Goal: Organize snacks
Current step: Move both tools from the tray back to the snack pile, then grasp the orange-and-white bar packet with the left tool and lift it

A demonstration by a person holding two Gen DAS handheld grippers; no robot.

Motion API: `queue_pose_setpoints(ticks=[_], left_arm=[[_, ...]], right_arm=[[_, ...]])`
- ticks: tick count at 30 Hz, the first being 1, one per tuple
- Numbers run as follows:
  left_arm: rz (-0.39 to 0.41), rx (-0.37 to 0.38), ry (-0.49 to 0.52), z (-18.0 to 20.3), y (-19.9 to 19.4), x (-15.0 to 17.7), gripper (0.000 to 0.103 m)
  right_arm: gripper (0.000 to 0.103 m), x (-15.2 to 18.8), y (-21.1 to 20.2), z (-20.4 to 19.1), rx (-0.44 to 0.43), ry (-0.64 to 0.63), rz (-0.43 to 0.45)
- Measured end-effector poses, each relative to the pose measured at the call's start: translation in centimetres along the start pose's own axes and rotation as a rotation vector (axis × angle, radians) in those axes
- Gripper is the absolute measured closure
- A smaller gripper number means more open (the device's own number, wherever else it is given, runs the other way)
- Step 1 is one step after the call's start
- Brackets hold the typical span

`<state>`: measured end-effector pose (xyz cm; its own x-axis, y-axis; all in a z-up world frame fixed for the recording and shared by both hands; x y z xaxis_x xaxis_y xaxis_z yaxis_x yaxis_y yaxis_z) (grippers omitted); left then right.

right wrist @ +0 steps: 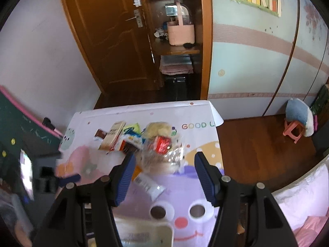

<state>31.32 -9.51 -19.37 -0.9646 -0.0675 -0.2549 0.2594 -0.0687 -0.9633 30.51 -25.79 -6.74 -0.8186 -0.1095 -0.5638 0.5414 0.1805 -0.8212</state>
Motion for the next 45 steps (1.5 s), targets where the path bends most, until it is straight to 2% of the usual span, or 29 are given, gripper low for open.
queue_pose_setpoints(ticks=[6,8,12,14,18,19,20,23,25,28,31,34,45], left_arm=[[-0.080,-0.013,-0.184,0.6,6.9,-1.7,0.010],[-0.123,-0.012,-0.246,0.9,9.0,-1.9,0.013],[-0.175,-0.035,-0.310,1.2,11.7,-1.7,0.016],[-0.196,-0.055,-0.333,1.3,12.5,-1.4,0.020],[-0.239,-0.072,-0.393,0.9,13.8,-0.6,0.032],[-0.228,-0.077,-0.399,0.9,13.8,-0.7,0.038],[-0.230,-0.085,-0.398,0.8,13.9,-0.6,0.039],[-0.231,-0.113,-0.375,0.4,13.8,-0.5,0.055],[-0.237,-0.088,-0.365,0.0,13.7,-0.5,0.061],[-0.241,-0.046,-0.345,-1.3,13.7,-0.5,0.064],[-0.236,-0.034,-0.339,-3.2,13.7,-0.2,0.066],[-0.231,-0.033,-0.333,-4.3,13.5,0.2,0.072],[-0.204,-0.043,-0.301,-7.3,12.6,0.4,0.073]], right_arm=[[0.043,-0.3,5.3,2.3,-0.060,0.029,-0.055],[0.043,-0.4,6.8,2.6,-0.065,0.029,-0.074],[0.043,-0.3,8.8,2.3,-0.089,0.007,-0.093],[0.043,-0.4,9.8,1.9,-0.106,-0.008,-0.104],[0.043,-0.7,11.6,0.8,-0.117,-0.059,-0.119],[0.043,-0.8,12.1,0.5,-0.111,-0.075,-0.121],[0.043,-0.8,12.5,0.2,-0.108,-0.085,-0.124],[0.043,-0.8,13.8,-0.4,-0.115,-0.107,-0.144],[0.039,-0.8,14.4,-0.7,-0.151,-0.105,-0.152],[0.034,-1.0,15.0,-1.2,-0.165,-0.109,-0.156],[0.034,-0.9,16.0,-1.6,-0.119,-0.151,-0.175],[0.034,-0.3,17.1,-1.8,-0.096,-0.172,-0.205],[0.034,0.6,19.4,-2.7,-0.022,-0.242,-0.257]])
Point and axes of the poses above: each gripper's, at about its wrist camera, not at the fingertips, and y roughly the way its jaws point, z to its right, x to its underside, the point moved 4 cm from there along y, roughly the way its jaws point, and after that the axes turned 3 degrees about -y, right-handed, at the moved point
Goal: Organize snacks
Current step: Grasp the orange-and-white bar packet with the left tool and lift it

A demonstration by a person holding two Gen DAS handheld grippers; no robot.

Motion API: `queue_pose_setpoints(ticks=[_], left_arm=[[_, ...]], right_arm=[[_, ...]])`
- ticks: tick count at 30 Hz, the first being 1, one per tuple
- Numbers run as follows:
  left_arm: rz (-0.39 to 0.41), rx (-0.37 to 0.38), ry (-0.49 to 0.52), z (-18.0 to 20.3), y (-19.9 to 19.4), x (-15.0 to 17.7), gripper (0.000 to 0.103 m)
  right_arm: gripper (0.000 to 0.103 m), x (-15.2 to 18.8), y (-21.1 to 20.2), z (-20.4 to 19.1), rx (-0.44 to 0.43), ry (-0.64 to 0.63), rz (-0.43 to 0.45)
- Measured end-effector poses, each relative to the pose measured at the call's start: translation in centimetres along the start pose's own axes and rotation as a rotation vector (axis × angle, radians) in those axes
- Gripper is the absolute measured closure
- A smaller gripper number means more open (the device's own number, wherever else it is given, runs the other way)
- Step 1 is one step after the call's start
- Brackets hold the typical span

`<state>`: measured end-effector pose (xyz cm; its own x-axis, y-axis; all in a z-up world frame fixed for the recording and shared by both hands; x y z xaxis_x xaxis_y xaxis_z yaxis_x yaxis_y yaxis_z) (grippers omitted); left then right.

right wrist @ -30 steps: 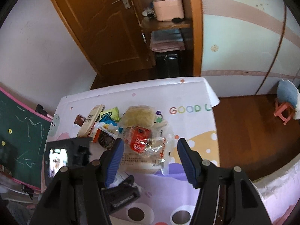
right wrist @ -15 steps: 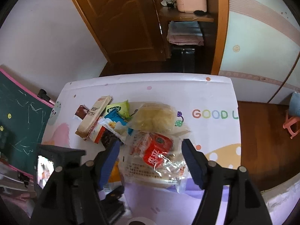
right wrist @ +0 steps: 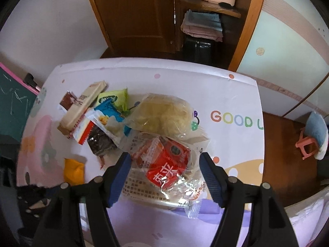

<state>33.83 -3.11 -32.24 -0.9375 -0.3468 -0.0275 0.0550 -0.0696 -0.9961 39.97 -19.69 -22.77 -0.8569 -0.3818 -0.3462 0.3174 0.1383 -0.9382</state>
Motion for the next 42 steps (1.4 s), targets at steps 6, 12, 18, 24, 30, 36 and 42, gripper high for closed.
queue_pose_setpoints(ticks=[6,12,18,24,30,36,42], left_arm=[[0.065,-0.021,0.042,1.1,-2.9,-0.8,0.073],[0.140,-0.042,0.077,1.2,-5.9,-0.5,0.073],[0.167,-0.042,0.075,1.1,-6.9,0.1,0.073],[0.143,-0.034,0.069,-1.1,-5.8,0.4,0.073],[0.139,-0.029,0.079,-1.1,-5.0,0.2,0.073],[0.135,-0.020,0.092,-0.8,-4.9,0.0,0.073],[0.136,-0.010,0.101,-0.9,-4.9,-0.3,0.073]], right_arm=[[0.061,-0.1,-1.1,-0.7,0.032,-0.033,0.030],[0.103,-0.4,-2.2,-1.0,0.046,-0.027,0.030],[0.103,0.1,-2.5,-0.4,-0.037,0.034,0.031],[0.083,0.5,-1.5,1.6,-0.049,0.125,0.012],[0.054,0.8,-0.1,2.0,-0.076,0.145,0.007],[0.041,0.2,0.9,2.0,-0.071,0.169,0.032],[0.021,-0.7,1.6,2.9,-0.101,0.253,0.070]])
Point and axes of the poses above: each gripper's, at about its wrist camera, not at the fingertips, and y roughly the way its jaws point, z to its right, x to its underside, the point moved 4 cm from there along y, roughly the way its jaws point, and after that the axes turned 3 degrees about -y, right-handed, at the moved point
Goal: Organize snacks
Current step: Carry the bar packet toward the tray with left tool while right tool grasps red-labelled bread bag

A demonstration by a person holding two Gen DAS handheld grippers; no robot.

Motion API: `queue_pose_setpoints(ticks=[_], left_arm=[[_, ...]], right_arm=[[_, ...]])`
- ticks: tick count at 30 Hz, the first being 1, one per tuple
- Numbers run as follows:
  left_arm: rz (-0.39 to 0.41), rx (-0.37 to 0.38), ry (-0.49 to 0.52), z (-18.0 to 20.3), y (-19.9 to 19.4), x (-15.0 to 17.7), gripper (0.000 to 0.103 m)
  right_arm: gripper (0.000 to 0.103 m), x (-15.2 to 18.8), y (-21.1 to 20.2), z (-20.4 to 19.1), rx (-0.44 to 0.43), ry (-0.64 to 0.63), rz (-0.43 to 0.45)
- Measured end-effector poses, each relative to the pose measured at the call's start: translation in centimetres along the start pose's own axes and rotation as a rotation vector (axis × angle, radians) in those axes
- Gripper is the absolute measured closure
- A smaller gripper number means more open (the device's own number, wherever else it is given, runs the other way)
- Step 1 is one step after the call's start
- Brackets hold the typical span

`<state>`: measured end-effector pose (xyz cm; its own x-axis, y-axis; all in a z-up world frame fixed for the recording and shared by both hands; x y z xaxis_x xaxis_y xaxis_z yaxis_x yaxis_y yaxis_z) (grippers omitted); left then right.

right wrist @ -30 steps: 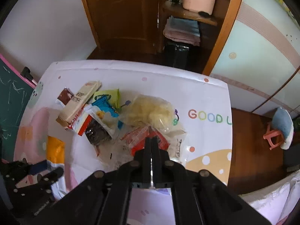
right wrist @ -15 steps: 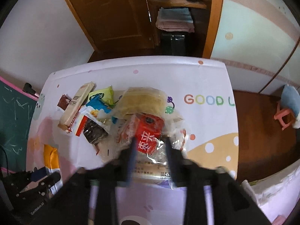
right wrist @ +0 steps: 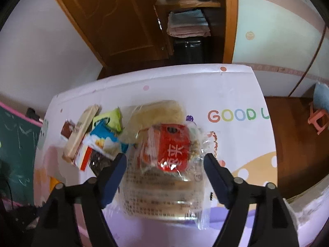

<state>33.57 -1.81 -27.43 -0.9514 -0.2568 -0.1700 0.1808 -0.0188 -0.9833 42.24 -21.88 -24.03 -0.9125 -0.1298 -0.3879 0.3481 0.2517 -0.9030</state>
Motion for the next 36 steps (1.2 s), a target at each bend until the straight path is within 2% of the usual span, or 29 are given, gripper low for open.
queue_pose_setpoints(ticks=[5,9,11,12,13,17,18,22,28,36], left_arm=[[0.001,0.007,0.013,0.0,-0.1,-0.1,0.073],[-0.005,0.013,0.022,0.0,0.1,0.0,0.073],[-0.003,0.015,0.027,0.0,0.1,-0.1,0.073],[0.000,0.015,0.028,0.1,0.0,-0.1,0.073],[0.003,0.016,0.030,0.1,-0.1,0.0,0.073],[0.017,0.014,0.040,0.2,-0.3,0.1,0.073],[0.019,0.015,0.041,0.2,-0.4,0.1,0.073],[0.036,0.012,0.051,0.4,-1.1,0.3,0.073],[0.081,0.013,0.079,0.7,-3.4,0.6,0.073],[0.175,0.059,0.145,0.8,-10.2,2.0,0.073]], right_arm=[[0.019,-0.6,1.3,1.3,0.037,0.056,-0.008],[0.019,-0.7,2.1,1.6,0.033,0.076,-0.007],[0.030,-0.6,2.0,1.5,0.047,0.057,0.006],[0.044,-0.5,2.0,1.4,0.064,0.039,0.010],[0.053,-0.5,1.9,1.4,0.071,0.028,0.013],[0.071,-0.2,1.3,1.4,0.100,-0.017,0.024],[0.079,0.0,1.0,1.5,0.114,-0.023,0.028],[0.080,0.2,-0.4,1.5,0.112,-0.032,0.058],[0.080,1.2,-4.9,0.5,0.081,-0.062,0.118],[0.080,4.3,-14.7,-4.3,0.016,-0.154,0.191]])
Point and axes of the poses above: each gripper's, at about its wrist camera, not at the fingertips, and y roughly the way its jaws point, z to its right, x to its underside, the point moved 4 cm from there along y, roughly the way its jaws point, and after that the axes turned 3 degrees about -y, right-handed, at the moved point
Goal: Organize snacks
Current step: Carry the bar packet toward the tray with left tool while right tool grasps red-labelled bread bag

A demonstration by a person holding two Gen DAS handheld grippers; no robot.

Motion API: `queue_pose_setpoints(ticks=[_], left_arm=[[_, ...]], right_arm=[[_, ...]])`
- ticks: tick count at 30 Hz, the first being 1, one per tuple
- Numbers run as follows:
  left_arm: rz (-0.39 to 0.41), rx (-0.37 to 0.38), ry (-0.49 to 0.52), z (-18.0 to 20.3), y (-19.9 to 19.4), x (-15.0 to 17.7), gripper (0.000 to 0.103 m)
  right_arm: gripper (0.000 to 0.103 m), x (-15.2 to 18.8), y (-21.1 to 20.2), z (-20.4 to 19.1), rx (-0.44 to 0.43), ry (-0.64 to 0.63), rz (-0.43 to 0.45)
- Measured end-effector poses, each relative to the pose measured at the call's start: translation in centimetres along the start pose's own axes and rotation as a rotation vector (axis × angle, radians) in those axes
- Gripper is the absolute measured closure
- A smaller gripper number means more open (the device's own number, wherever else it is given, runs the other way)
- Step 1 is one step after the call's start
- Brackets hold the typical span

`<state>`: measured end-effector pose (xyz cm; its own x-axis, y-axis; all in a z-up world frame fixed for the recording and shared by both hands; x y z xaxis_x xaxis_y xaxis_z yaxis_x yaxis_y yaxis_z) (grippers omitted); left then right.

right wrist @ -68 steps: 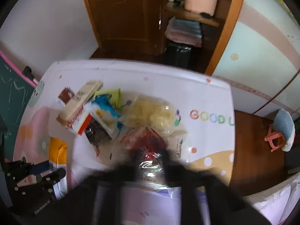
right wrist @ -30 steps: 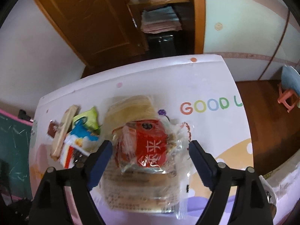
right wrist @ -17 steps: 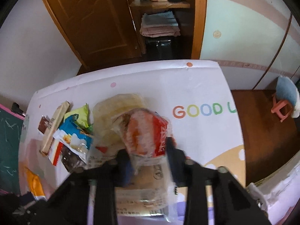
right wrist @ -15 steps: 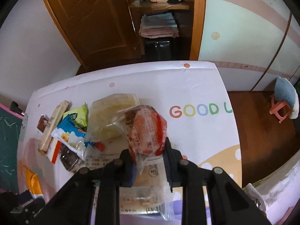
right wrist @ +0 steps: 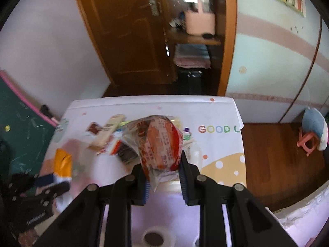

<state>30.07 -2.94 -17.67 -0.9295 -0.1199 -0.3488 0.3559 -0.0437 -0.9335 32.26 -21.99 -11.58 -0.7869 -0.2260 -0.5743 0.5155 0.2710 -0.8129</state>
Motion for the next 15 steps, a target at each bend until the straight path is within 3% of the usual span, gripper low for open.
queue_pose_setpoints(ticks=[7,15], left_arm=[[0.057,0.066,0.061,-0.1,-7.5,2.9,0.073],[0.075,0.106,0.077,-1.0,-13.4,8.0,0.073]], right_arm=[[0.080,2.9,-8.0,-4.2,-0.069,-0.028,0.006],[0.080,8.0,-13.4,-7.0,-0.137,-0.032,-0.028]])
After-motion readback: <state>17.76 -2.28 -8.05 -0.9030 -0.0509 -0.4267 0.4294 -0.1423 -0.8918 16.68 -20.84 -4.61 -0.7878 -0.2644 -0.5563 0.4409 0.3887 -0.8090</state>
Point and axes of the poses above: each gripper's, at about its wrist camera, not at the fingertips, and y roughly the way its jaws point, z to its right, x to its underside, the point moved 4 cm from there along y, roughly the way its jaws point, and after that the axes turned 3 degrees about -y, right-handed, at the moved point
